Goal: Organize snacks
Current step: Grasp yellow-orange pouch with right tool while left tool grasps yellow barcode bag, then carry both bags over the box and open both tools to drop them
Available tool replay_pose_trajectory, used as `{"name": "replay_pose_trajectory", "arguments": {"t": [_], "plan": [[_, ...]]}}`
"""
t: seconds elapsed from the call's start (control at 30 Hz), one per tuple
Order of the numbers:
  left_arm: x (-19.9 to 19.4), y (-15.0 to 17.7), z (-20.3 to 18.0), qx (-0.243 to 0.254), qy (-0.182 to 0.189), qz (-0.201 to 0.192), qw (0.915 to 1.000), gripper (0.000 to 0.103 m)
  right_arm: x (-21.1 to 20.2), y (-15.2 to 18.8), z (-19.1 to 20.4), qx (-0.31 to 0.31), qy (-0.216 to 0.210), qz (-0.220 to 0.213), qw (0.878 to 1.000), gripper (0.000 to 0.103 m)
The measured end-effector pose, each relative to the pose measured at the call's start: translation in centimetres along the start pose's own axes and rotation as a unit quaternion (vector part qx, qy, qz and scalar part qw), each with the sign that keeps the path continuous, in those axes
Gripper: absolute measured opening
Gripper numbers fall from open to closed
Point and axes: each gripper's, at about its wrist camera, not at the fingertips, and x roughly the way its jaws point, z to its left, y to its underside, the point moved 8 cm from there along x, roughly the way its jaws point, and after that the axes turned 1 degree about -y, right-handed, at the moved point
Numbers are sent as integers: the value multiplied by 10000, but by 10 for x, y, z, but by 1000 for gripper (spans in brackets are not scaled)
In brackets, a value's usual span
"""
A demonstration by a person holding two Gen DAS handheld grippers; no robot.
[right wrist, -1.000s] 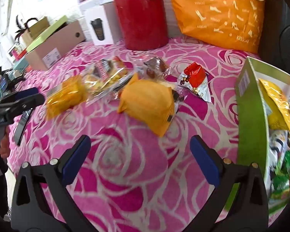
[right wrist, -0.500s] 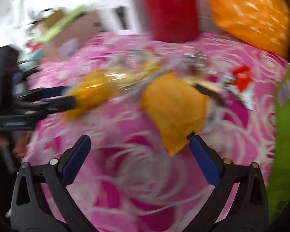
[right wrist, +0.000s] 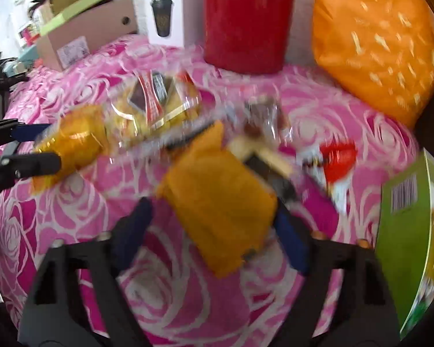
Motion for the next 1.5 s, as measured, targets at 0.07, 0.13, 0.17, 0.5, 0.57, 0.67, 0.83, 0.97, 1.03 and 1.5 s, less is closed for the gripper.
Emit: {"name": "replay_pose_trajectory", "arguments": {"t": [0.07, 0.13, 0.17, 0.5, 0.57, 0.67, 0.83, 0.97, 1.03, 1.5], "plan": [[2, 3, 3, -17, 20, 87, 10000, 60, -9, 13, 8, 229, -253, 151, 9993, 79], [4, 4, 4, -92, 75, 118, 9999, 59, -21, 23, 18, 289, -597, 187, 9976, 76], [5, 4, 5, -111, 52, 131, 9998, 59, -25, 26, 22, 259, -596, 152, 9978, 76], [19, 7, 4, -159, -155, 264, 9994, 59, -9, 15, 9, 609, -111, 49, 9981, 62], [22, 8, 8, -220, -244, 285, 9991, 59, -6, 18, 9, 634, -115, 68, 9979, 57], [23, 9, 7, -225, -260, 324, 9989, 40, -11, 20, 11, 599, -64, -5, 9982, 45], [-5, 6, -3, -204, -211, 61, 9996, 39, -40, 17, 18, 645, -214, -364, 9970, 42], [-34, -2, -21, -29, -182, -215, 9996, 39, -78, 13, 21, 722, -282, -764, 9941, 42], [-46, -7, -35, 73, -108, -356, 9993, 39, -95, 12, 21, 772, -276, -950, 9921, 42], [-56, -37, -201, 1217, 1004, -622, 9855, 39, -195, 70, -95, 2034, 815, -1650, 9616, 42]]}}
